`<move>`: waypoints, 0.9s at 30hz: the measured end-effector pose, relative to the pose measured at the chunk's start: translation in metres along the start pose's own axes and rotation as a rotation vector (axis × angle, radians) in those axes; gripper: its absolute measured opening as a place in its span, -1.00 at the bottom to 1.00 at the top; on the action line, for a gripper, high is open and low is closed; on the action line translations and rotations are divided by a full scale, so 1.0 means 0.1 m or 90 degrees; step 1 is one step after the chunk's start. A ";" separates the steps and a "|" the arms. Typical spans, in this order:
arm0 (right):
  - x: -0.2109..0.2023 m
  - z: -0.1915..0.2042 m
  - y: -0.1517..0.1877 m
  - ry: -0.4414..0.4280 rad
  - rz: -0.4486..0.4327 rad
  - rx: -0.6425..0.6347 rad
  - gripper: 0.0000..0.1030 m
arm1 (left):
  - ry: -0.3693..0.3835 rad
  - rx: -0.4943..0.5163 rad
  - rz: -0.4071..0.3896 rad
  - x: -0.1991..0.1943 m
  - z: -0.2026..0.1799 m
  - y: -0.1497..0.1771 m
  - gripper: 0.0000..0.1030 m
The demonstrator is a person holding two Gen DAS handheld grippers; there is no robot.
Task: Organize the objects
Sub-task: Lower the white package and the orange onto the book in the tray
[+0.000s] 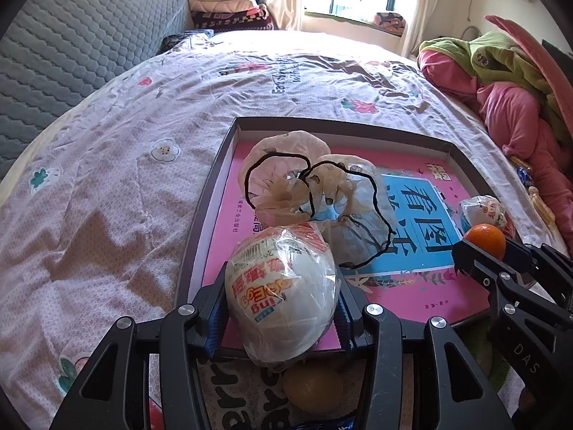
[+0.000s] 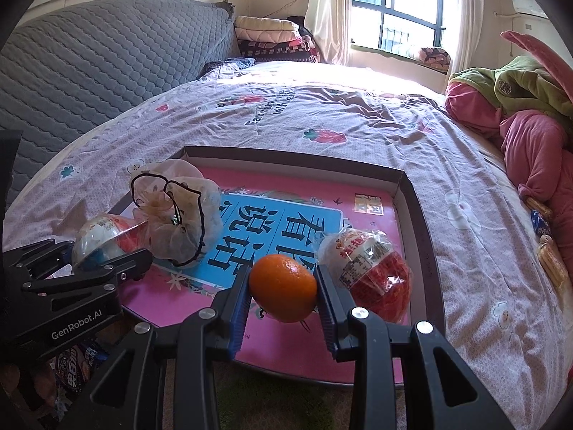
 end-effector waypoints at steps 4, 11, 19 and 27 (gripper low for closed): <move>0.02 0.03 0.01 -0.004 0.004 -0.005 -0.31 | -0.007 -0.002 -0.002 -0.01 0.04 0.00 -0.01; 0.05 0.08 0.05 -0.007 0.013 -0.015 -0.31 | -0.007 -0.009 0.000 -0.03 0.09 0.02 -0.01; 0.09 0.03 0.07 0.001 0.022 -0.008 -0.31 | -0.003 -0.004 0.003 -0.01 0.05 0.03 -0.01; 0.14 -0.02 0.08 0.010 0.031 -0.002 -0.31 | -0.005 -0.008 0.000 -0.01 0.06 0.03 -0.01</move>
Point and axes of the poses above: each gripper's, at about its wrist camera, not at the fingertips, and x roughly the way its jaws point, z to its left, y to its underside, the point moved 7 cm from there along x, roughly the way its jaws point, and after that the axes turned 1 degree about -z, right-handed, at the moved point
